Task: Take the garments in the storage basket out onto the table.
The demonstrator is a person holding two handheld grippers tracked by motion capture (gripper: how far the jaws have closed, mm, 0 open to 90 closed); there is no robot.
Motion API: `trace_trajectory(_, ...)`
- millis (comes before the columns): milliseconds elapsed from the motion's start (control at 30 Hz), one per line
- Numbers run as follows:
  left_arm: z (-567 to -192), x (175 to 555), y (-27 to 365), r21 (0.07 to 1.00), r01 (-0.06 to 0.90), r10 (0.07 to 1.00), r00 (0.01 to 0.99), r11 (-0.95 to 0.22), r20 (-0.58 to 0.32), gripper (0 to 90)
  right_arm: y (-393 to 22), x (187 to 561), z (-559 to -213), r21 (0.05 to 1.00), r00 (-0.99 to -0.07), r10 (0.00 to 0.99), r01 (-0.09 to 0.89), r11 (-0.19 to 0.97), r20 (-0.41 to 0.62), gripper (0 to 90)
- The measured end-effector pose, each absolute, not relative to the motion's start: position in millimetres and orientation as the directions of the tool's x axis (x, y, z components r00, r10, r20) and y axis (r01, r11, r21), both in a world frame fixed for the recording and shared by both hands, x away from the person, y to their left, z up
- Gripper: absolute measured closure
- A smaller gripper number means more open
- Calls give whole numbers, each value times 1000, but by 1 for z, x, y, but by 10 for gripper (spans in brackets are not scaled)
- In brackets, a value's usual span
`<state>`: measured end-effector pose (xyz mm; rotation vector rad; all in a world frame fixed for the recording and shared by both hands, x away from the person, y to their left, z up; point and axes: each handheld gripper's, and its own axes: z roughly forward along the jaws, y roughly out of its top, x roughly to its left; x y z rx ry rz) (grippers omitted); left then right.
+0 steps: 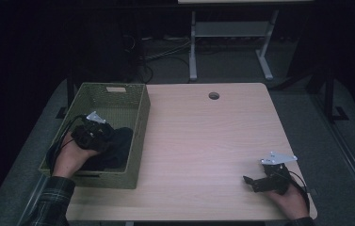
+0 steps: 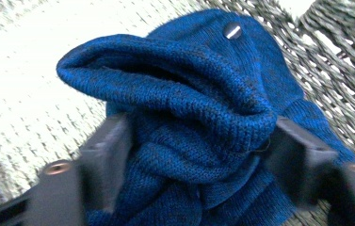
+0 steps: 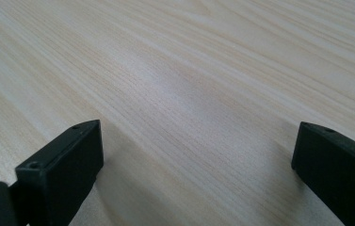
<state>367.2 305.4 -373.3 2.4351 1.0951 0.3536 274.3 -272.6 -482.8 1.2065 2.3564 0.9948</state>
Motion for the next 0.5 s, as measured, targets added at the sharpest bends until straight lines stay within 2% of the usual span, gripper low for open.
trace_trajectory(67, -375, 367, 305, 483, 645, 750, 660, -592, 37, 460, -273, 274, -483, 703, -596, 802, 585, 403, 36, 24)
trace_trajectory(100, -376, 367, 305, 474, 645, 743, 668, -600, 31, 460, -273, 274, -483, 704, -596, 802, 585, 404, 36, 24)
trace_trajectory(133, -377, 368, 305, 469, 644, 735, 678, -604, 14, 579, -273, 274, -483, 704, -596, 802, 585, 403, 36, 24)
trace_trajectory(200, -378, 369, 305, 466, 655, 736, 677, -595, -12, 664, -273, 274, -483, 704, -596, 802, 585, 404, 36, 24)
trace_trajectory(300, -377, 369, 306, 469, 661, 738, 675, -586, -29, 708, -273, 274, -483, 704, -596, 802, 585, 403, 36, 24)
trace_trajectory(500, -369, 368, 310, 484, 665, 741, 670, -569, -48, 716, -273, 274, -483, 704, -596, 802, 585, 403, 36, 24)
